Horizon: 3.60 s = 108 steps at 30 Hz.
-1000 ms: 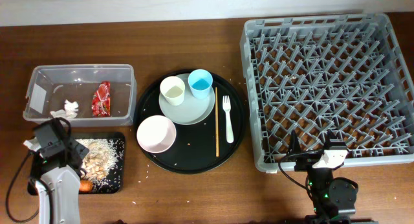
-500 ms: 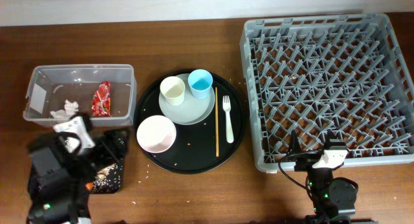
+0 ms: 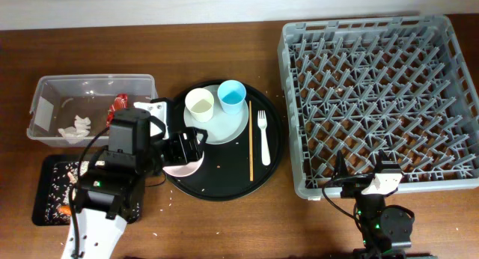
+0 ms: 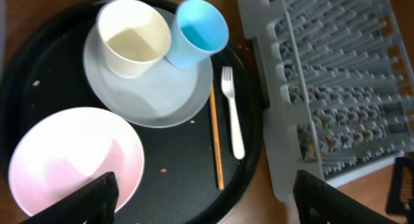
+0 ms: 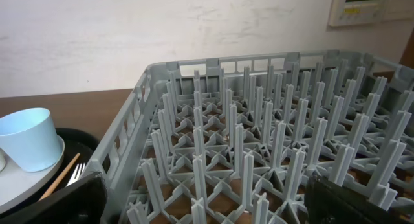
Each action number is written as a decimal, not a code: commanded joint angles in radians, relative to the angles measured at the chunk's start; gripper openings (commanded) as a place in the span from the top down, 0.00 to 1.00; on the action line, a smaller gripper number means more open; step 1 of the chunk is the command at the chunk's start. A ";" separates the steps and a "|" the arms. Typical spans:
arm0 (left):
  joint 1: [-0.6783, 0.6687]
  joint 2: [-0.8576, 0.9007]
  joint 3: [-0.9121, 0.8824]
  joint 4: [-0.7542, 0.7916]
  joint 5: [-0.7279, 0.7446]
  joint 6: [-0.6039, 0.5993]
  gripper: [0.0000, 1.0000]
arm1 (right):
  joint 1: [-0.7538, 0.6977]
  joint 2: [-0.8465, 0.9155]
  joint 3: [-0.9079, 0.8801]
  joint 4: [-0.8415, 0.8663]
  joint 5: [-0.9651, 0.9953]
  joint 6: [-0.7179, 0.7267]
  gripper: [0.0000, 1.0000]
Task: Sort waste into correct bins and load items into the dishwasher rack
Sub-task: 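Grasp the cream cup with the left gripper and lift it, then hand the cream cup from the left gripper to the right gripper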
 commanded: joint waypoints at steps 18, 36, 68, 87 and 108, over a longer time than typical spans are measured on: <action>-0.005 0.760 0.283 0.166 -0.288 -0.091 0.57 | 0.005 -0.006 -0.006 -0.005 0.011 0.004 0.01; 0.314 0.441 0.389 -0.114 0.586 0.332 1.00 | 0.005 -0.006 -0.006 -0.004 0.011 0.004 0.01; 0.075 0.469 0.388 0.118 1.013 0.472 1.00 | 0.130 1.274 0.957 -0.186 -1.461 -0.254 0.12; 0.057 0.469 0.388 0.098 0.956 0.472 1.00 | 0.226 1.274 0.957 0.162 -1.442 -0.167 0.23; 0.063 0.469 0.388 -0.035 0.443 0.472 0.48 | 0.196 1.280 0.957 0.281 -1.287 0.095 0.61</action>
